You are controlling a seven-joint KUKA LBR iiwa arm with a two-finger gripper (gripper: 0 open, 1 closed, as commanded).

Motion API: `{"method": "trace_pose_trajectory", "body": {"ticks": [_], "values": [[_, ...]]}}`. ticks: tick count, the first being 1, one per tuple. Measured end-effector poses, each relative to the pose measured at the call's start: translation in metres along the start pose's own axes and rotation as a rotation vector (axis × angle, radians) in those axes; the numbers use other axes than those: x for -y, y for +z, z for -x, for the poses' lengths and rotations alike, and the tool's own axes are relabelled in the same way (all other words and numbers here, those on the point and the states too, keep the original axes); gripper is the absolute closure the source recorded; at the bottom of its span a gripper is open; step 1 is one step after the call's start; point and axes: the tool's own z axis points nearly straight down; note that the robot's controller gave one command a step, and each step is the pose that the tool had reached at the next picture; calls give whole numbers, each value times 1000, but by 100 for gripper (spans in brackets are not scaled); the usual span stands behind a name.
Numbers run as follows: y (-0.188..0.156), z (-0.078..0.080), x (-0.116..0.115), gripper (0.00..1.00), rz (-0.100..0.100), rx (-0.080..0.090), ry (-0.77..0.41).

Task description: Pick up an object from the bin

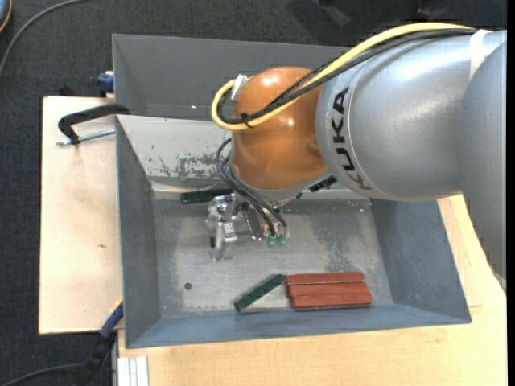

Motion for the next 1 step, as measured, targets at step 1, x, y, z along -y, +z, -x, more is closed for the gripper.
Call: {"method": "trace_pose_trajectory", "body": {"ticks": [1], "values": [[-73,3,-3,100,0,-2,-365]]}}
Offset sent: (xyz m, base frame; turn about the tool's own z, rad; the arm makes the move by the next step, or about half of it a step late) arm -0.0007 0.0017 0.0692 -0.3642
